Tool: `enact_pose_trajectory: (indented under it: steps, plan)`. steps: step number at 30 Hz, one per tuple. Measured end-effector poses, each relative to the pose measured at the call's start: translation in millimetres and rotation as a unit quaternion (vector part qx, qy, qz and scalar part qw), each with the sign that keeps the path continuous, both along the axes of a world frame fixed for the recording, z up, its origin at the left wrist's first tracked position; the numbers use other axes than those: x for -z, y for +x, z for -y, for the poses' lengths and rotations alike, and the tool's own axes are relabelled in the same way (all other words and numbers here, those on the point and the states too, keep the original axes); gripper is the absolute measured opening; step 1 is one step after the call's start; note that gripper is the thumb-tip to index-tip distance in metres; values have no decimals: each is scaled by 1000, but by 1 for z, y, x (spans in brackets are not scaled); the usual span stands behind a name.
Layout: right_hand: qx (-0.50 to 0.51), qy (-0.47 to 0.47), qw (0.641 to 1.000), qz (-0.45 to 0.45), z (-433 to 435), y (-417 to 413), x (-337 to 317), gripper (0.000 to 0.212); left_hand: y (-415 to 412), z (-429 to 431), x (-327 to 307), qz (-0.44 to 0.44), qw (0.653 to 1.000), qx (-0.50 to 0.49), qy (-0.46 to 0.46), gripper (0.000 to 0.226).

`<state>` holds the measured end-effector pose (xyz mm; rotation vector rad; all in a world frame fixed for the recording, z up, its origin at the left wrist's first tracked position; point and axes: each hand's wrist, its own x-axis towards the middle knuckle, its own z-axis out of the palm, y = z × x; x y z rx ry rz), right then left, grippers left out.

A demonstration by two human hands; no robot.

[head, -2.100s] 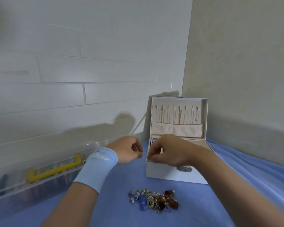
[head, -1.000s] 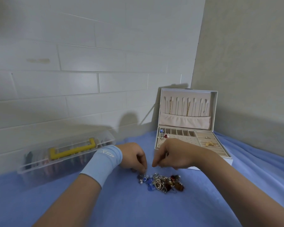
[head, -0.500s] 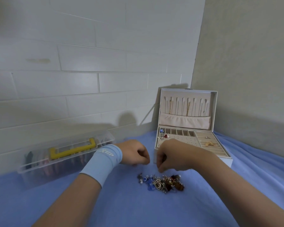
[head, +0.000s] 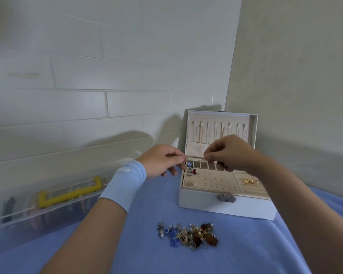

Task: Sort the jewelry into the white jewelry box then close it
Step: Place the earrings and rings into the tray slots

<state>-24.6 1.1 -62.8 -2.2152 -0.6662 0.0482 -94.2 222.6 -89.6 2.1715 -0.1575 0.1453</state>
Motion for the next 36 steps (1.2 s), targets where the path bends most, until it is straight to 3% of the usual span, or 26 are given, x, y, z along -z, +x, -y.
enact_pose_trajectory:
  steps: [6, 13, 18, 23, 26, 30, 36]
  plan:
    - [54, -138, 987, 67, -20, 56, 17, 6, 39, 18, 5, 28, 993, -54, -101, 17]
    - [21, -246, 964, 97, -37, 79, 31, 8, 59, 19, 25, 12, 997, -59, -47, 14]
    - [10, -269, 955, 125, -41, 78, 30, 31, 61, 20, 30, 23, 993, -57, -97, 15]
    - [18, -189, 975, 113, -27, 67, 25, 25, 59, 23, 29, -2, 979, -67, -191, 14]
    - [32, -74, 989, 123, -18, 52, 18, 17, 58, 24, 27, -22, 968, -68, -241, 13]
    - [-25, 75, 994, 73, -10, 20, 13, 13, 58, 29, 23, -36, 957, -58, -282, 11]
    - [0, 125, 988, 96, -8, 6, 26, 15, 52, 38, 20, -49, 952, -33, -299, 12]
